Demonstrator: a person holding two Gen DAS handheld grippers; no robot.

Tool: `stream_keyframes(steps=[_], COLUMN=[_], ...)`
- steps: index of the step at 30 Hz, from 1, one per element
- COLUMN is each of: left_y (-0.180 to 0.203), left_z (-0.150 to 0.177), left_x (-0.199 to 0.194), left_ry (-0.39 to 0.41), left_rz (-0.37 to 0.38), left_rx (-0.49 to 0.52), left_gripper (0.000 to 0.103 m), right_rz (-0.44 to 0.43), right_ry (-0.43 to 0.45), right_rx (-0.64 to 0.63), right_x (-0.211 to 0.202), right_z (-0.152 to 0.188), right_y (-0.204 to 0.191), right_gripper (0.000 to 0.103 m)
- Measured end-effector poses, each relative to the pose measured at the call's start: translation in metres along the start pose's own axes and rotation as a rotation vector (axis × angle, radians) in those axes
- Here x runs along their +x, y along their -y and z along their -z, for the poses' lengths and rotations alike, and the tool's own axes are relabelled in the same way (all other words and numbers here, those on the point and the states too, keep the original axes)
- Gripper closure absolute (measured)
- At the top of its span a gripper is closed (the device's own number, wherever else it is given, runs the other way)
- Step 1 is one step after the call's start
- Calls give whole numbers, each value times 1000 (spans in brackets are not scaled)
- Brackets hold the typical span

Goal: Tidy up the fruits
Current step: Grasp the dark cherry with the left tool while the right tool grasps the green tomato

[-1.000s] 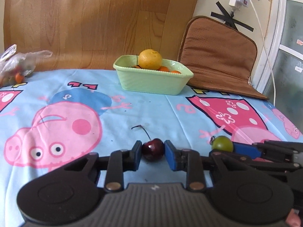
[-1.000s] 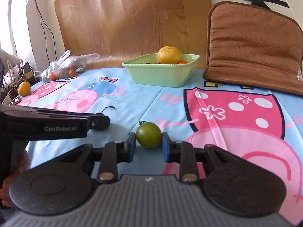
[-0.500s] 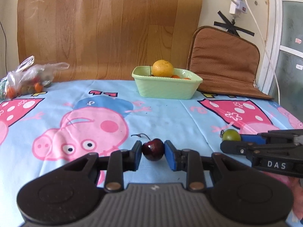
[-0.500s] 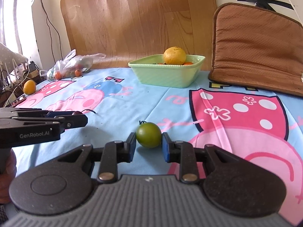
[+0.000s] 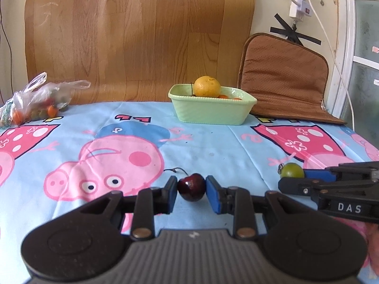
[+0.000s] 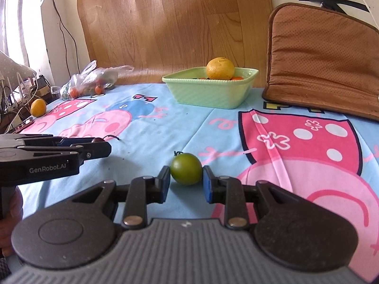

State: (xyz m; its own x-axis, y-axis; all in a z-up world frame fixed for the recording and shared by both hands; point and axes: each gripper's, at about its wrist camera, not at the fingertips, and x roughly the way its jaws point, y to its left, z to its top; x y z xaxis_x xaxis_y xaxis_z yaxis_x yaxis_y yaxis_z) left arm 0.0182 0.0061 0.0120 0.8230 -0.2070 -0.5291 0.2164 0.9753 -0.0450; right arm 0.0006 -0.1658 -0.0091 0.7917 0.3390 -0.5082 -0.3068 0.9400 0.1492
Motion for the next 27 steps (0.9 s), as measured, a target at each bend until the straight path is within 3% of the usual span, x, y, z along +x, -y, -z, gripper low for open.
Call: stream_keyframes(steps=[16, 27], left_y=[-1, 0], left_z=[1, -1], left_x=[-2, 6], left_ry=[17, -32], left_rz=[-17, -32], left_rx=[-14, -4], left_gripper=[76, 76], right_rz=[5, 9], right_ry=[-8, -11], right_rx=[-4, -11], right_x=[1, 2], right_z=[0, 1], right_y=[0, -2], right_gripper=[71, 70])
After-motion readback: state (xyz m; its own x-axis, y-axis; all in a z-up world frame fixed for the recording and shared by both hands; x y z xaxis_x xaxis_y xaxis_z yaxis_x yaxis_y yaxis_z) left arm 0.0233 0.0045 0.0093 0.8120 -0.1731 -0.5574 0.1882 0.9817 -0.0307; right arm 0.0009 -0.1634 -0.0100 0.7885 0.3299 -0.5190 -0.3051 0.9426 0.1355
